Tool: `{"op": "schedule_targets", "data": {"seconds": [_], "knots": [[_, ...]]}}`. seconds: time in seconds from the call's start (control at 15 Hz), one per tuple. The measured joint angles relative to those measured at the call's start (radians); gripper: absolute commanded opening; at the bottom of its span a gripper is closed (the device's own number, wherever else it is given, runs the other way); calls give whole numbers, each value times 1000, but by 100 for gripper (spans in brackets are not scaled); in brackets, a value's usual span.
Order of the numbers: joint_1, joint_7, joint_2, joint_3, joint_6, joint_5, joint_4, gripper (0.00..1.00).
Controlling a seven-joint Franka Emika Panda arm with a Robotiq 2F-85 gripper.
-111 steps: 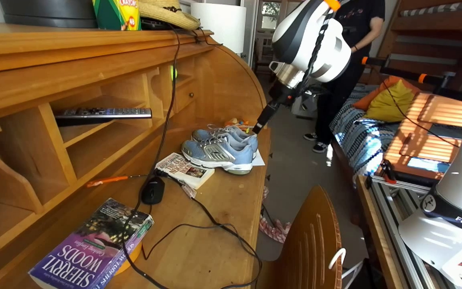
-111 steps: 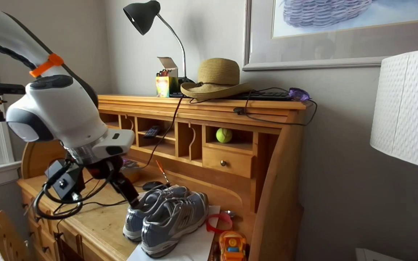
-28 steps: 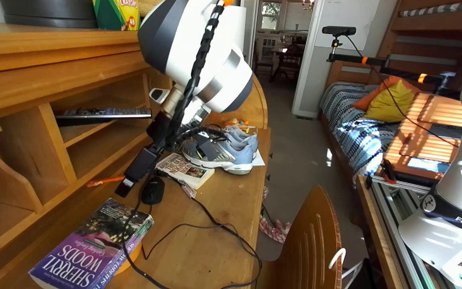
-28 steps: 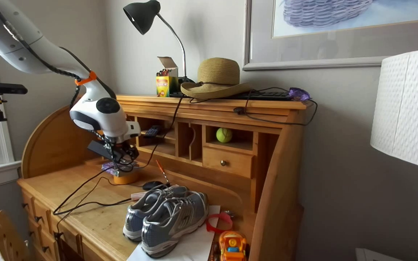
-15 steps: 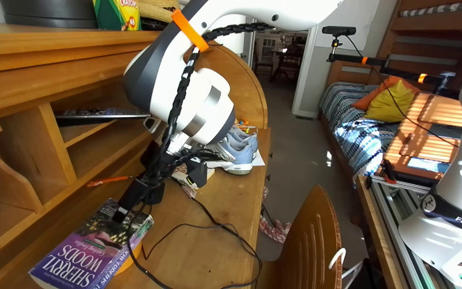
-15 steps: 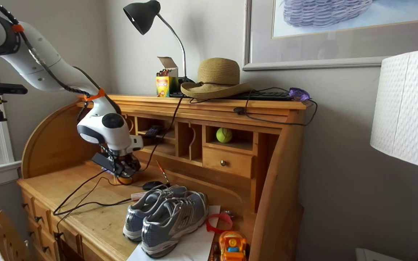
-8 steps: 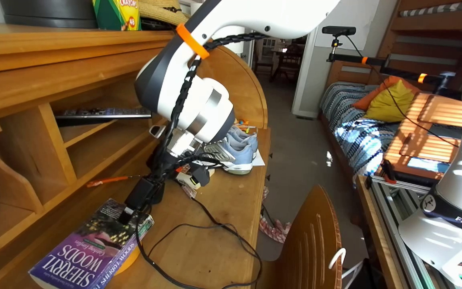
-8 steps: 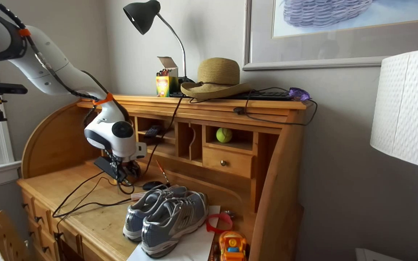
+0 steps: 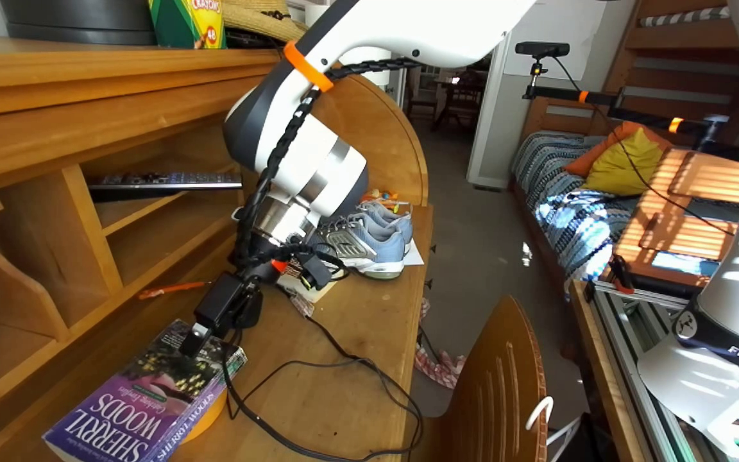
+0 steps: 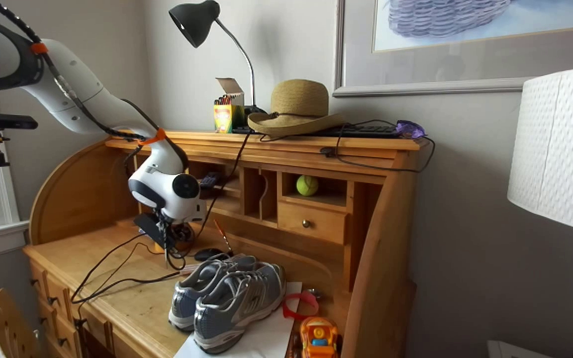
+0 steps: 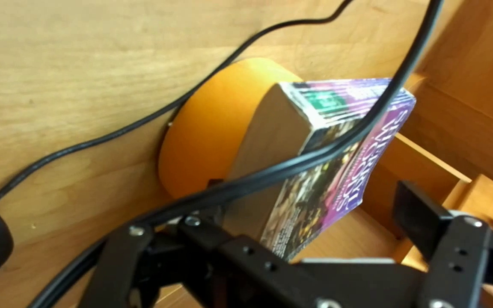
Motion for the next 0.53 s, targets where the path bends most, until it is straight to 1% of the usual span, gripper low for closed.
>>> {"op": "schedule_targets", "data": {"seconds": [0.2, 0.53], "knots": [[0, 57, 6, -16, -50, -21, 11, 100], [4, 140, 8, -24, -53, -27, 16, 100]]}}
